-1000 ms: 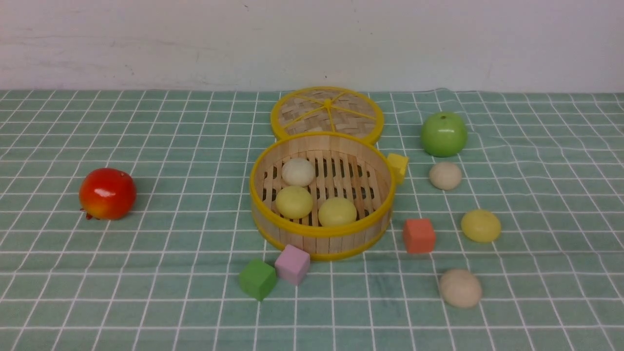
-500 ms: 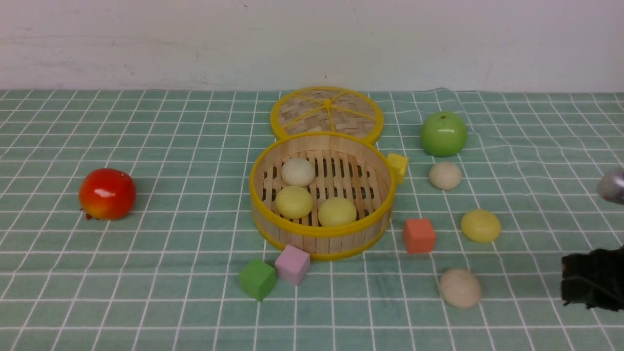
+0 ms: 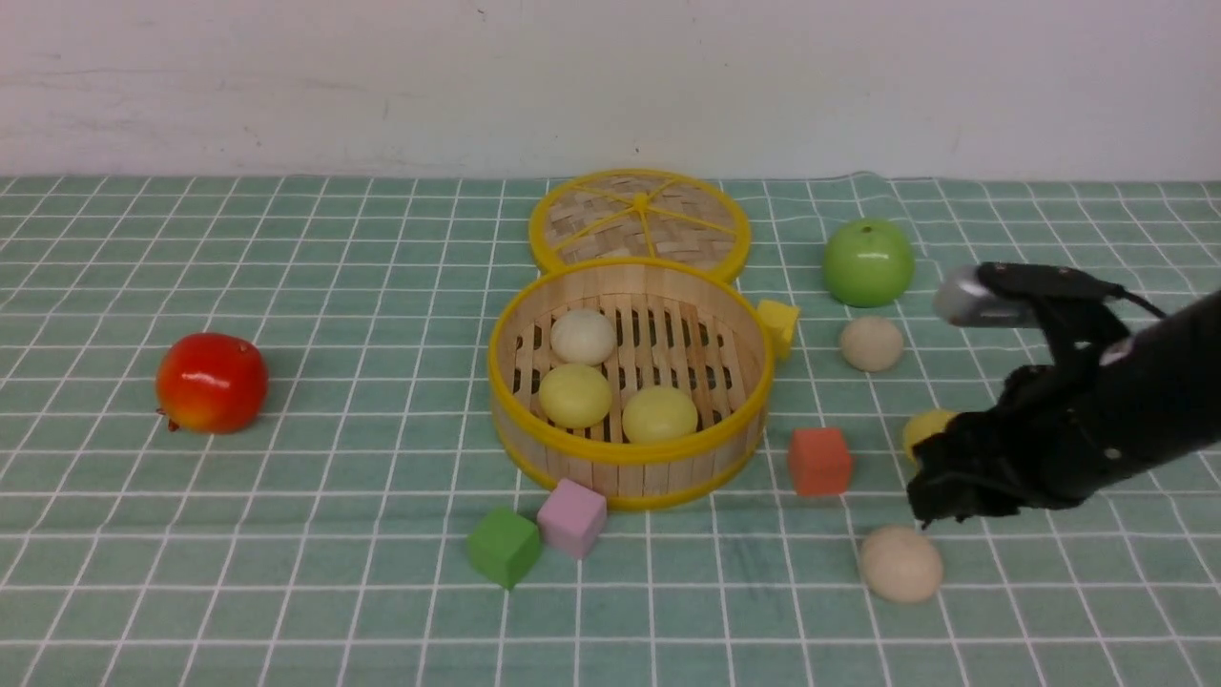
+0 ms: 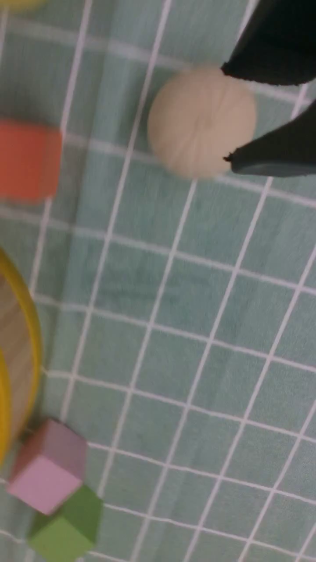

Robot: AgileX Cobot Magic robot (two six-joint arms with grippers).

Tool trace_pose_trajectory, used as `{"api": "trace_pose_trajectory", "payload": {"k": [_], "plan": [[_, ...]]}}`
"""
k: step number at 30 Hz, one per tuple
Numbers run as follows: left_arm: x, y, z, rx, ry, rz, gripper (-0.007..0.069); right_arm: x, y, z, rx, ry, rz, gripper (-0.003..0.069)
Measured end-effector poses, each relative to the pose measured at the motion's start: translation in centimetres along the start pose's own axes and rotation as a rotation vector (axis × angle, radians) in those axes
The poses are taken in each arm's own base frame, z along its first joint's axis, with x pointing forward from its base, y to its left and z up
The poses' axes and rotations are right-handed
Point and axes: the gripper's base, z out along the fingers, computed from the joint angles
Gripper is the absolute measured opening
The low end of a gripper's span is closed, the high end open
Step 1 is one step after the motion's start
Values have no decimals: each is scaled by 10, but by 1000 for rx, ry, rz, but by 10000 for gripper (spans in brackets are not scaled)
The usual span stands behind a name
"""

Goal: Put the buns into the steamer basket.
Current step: Use the right arm to grab a steamed stuffed bun

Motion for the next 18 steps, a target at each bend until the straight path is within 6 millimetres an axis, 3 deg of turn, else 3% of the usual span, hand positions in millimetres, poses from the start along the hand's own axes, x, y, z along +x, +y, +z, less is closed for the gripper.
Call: {"api": "trace_pose_trajectory", "payload": {"k": [5, 18], "plan": [[0, 0, 0, 0, 0, 0, 100, -12, 4, 27, 85, 65, -27, 241], [0, 0, 0, 0, 0, 0, 113, -10, -5, 52, 135, 129, 29, 241]]}}
